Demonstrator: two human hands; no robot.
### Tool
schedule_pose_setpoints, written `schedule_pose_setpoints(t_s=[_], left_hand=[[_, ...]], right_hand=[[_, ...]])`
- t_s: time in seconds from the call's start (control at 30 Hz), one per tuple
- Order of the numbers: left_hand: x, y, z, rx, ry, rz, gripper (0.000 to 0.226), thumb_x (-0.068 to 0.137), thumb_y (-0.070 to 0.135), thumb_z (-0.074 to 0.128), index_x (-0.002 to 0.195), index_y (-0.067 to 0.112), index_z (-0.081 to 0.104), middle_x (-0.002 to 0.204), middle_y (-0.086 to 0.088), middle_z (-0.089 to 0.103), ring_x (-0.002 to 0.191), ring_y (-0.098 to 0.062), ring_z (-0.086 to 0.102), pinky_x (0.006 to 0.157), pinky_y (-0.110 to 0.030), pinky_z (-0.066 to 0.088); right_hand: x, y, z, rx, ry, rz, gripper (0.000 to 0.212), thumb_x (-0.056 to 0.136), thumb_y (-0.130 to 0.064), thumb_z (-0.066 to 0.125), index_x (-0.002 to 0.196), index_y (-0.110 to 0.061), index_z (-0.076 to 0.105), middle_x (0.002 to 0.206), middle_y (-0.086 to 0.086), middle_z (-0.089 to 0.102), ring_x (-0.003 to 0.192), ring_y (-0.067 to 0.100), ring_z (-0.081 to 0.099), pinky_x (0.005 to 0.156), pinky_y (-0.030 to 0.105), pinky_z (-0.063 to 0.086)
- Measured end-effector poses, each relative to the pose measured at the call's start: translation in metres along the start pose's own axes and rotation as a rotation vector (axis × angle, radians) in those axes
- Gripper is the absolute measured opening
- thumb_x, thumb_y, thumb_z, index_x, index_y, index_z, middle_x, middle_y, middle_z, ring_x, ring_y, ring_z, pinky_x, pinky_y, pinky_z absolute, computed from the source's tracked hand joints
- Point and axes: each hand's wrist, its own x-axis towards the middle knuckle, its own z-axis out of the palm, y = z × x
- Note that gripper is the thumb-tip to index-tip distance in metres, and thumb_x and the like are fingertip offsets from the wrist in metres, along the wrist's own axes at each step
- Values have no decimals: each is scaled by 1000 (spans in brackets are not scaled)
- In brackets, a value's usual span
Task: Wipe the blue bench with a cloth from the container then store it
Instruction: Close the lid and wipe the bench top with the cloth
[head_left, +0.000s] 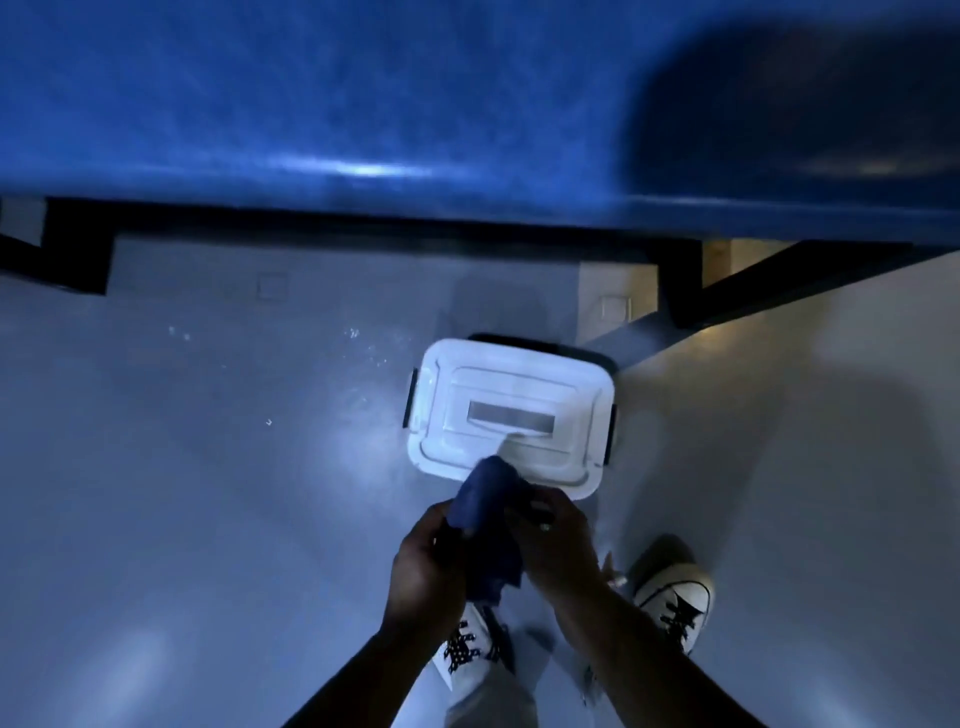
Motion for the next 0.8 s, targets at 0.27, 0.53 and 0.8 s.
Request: schedule_pose_setpoints(t_s=[0.27,0.53,0.8], left_hand=[[131,-28,6,363,296,315,35,90,23,73,119,6,62,98,-7,74,84,-19,65,71,-19,40],[93,-22,-3,432,345,494,36,92,23,64,123,4,65,115,-8,62,91,9,50,80,-4,38],[27,-106,45,607,85,410,22,91,19,67,113,20,69,113,0,67,99,-23,70,88,-39,58]], right_hand=[[81,0,17,-19,55,-194,16,93,-3,55,91,-16,63,72,-11,67,71,0,62,63,14,50],[59,28,-45,-75,210,-90,30,91,-8,63,113,-29,65,110,-2,73,89,17,70,81,33,57],[37,143,-114,-203,163,197,36,90,-1,51,99,-33,65,105,5,76,84,20,68,68,26,49]])
